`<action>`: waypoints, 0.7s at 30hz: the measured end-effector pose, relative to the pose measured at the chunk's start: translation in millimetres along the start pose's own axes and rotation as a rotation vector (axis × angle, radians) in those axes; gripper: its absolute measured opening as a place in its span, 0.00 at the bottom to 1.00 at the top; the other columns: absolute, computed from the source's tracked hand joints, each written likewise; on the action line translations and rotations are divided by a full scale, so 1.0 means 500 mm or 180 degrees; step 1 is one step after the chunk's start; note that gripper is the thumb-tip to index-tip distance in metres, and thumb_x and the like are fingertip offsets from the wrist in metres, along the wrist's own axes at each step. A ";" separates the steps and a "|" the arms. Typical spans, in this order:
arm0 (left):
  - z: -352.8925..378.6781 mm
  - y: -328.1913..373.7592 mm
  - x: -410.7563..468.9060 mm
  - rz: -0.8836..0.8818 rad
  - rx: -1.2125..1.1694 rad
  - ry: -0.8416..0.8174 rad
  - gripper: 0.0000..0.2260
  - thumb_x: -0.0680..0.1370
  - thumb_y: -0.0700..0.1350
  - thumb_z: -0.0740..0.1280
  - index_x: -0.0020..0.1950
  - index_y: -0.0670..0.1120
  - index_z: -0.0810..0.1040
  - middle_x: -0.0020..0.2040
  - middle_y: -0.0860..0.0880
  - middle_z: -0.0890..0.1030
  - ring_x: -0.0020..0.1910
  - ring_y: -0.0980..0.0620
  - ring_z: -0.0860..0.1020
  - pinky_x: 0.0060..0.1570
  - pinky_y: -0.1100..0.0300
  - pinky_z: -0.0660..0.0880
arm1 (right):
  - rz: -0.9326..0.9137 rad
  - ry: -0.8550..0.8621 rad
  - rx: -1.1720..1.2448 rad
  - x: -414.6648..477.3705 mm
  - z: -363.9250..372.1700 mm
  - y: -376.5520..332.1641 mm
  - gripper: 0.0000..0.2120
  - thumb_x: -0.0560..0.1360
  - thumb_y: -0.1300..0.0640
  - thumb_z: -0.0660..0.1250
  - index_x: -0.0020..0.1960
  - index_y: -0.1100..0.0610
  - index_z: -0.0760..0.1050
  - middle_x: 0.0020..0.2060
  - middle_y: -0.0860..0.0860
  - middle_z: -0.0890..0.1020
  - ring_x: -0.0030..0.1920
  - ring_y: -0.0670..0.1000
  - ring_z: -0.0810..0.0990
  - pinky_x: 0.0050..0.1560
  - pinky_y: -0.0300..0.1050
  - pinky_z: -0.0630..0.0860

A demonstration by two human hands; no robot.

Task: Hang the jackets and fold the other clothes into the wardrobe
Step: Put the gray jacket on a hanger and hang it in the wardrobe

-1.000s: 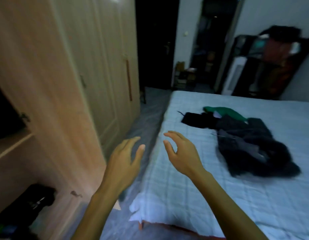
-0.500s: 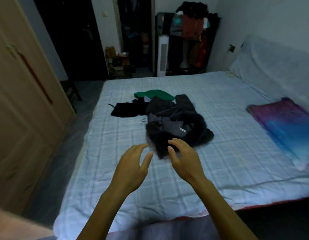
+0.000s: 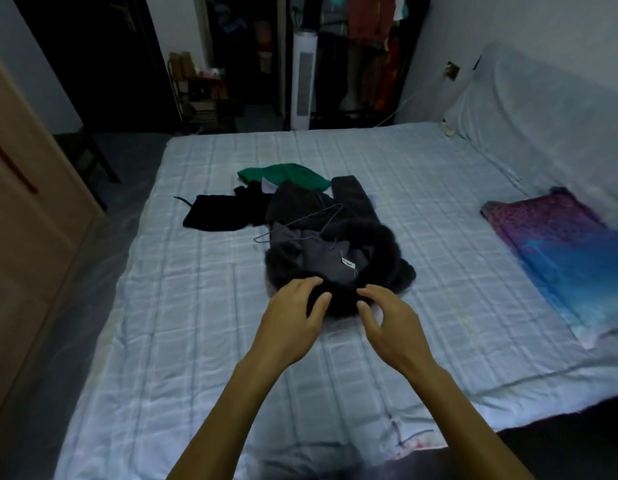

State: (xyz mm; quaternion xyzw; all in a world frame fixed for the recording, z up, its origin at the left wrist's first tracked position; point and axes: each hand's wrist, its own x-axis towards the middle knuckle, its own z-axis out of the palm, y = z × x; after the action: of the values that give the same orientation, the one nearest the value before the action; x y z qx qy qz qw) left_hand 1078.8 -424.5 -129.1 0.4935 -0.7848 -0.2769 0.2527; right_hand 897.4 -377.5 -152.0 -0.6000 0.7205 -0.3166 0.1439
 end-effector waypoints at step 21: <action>0.191 -0.146 0.452 -0.0780 0.0418 -0.0366 0.19 0.80 0.54 0.58 0.68 0.46 0.71 0.63 0.47 0.75 0.61 0.48 0.73 0.60 0.56 0.70 | -0.0201 -0.0968 -0.0441 0.501 0.146 0.250 0.14 0.77 0.54 0.64 0.59 0.57 0.77 0.56 0.53 0.81 0.51 0.54 0.80 0.51 0.47 0.77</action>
State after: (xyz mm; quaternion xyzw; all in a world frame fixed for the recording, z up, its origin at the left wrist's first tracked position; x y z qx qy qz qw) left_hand 973.9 -639.8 -219.9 0.5843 -0.7483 -0.2815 0.1389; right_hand 783.7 -627.8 -243.0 -0.6718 0.6913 -0.1762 0.1995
